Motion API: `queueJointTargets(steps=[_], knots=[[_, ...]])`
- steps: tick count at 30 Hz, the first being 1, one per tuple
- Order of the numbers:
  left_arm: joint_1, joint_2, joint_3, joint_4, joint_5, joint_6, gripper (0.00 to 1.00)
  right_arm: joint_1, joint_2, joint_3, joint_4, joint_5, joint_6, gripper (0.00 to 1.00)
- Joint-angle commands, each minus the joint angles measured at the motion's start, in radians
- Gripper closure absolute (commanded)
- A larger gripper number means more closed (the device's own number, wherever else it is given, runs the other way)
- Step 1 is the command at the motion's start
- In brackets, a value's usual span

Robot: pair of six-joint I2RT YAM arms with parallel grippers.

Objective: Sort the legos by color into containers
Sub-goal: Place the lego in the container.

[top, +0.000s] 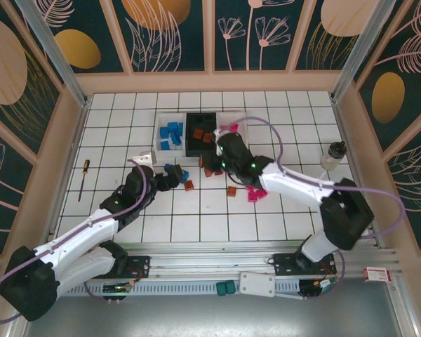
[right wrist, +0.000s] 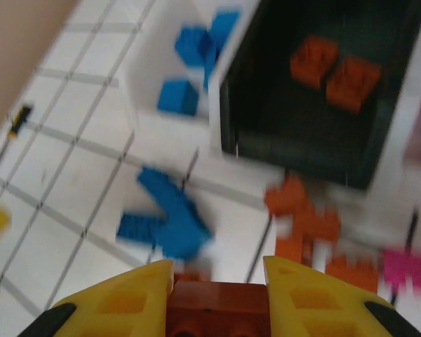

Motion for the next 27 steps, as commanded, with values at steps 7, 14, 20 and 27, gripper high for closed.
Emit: queueJointTargets(steps=[7,14,20,27], knots=[[0.001,-0.046,-0.032,-0.074,-0.002,-0.036,0.01,-0.098,0.417,0.402,0.01,0.066,-0.104,0.76],[0.0,-0.068,-0.037,-0.101,0.019,-0.042,0.01,-0.118,0.489,0.55,0.002,0.046,-0.098,0.44],[0.0,-0.066,-0.026,-0.095,0.028,-0.041,0.01,-0.102,0.3,0.398,0.032,0.023,-0.107,0.34],[0.001,-0.018,-0.015,-0.063,0.041,-0.04,0.01,-0.035,-0.003,0.018,0.037,0.049,-0.083,0.32]])
